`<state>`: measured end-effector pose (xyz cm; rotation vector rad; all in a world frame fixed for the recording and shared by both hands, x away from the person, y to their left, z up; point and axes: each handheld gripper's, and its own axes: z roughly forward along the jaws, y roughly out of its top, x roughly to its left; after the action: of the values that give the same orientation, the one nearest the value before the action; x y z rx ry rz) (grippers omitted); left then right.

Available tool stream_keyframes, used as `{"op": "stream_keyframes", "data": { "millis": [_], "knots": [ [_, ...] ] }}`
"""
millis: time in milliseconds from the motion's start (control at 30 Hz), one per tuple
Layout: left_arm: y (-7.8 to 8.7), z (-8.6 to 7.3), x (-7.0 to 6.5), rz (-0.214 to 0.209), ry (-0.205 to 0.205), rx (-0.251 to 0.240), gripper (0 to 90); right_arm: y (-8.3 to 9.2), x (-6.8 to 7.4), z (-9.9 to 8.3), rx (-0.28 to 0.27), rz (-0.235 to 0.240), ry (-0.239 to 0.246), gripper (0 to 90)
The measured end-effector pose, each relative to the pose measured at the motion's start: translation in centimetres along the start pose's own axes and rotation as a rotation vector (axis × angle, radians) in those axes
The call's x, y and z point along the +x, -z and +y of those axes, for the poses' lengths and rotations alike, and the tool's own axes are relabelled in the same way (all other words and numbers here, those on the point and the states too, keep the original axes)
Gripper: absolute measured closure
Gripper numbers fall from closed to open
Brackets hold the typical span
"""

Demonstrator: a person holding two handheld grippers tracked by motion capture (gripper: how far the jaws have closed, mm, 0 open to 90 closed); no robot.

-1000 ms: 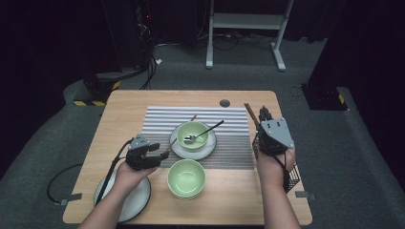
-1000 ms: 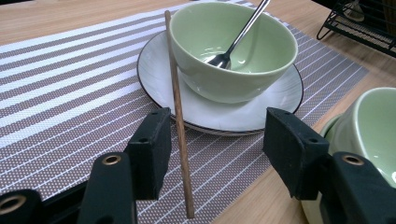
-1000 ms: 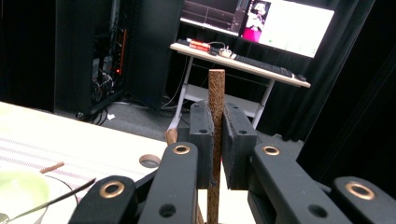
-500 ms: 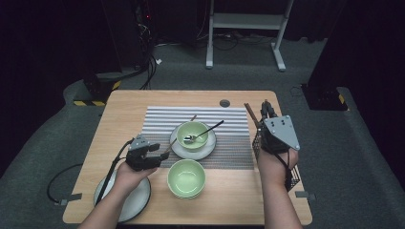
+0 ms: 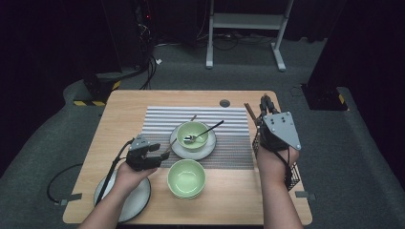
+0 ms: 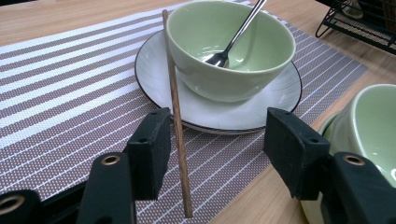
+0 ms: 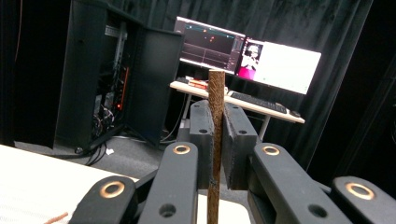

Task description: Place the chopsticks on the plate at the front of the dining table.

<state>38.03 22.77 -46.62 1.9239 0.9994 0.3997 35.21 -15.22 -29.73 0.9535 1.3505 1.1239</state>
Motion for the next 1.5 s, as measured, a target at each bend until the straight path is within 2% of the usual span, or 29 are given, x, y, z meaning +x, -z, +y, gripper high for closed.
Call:
{"op": "stream_keyframes", "data": {
  "millis": [200, 567, 967, 1333, 1500],
  "knots": [
    [0.0, 0.0, -0.1, -0.002, -0.001, 0.0, 41.5, 0.2, 0.3, 0.8, -0.021, 0.001, 0.015, 83.7],
    [0.0, 0.1, -0.2, -0.002, -0.001, 0.0, 41.5, 0.7, 1.0, 2.1, -0.067, 0.021, 0.004, 83.7],
    [0.1, 0.1, -0.2, -0.003, -0.007, -0.002, 41.3, 1.0, 1.2, 2.0, -0.076, 0.074, -0.071, 83.7],
    [0.2, -0.1, -0.2, -0.008, -0.006, -0.006, 40.8, 0.8, 1.7, 0.9, -0.063, 0.136, -0.147, 83.7],
    [0.2, -0.3, -0.1, -0.016, -0.006, -0.013, 39.5, 0.8, 2.2, 0.4, -0.063, 0.158, -0.163, 83.7]
  ]
}}
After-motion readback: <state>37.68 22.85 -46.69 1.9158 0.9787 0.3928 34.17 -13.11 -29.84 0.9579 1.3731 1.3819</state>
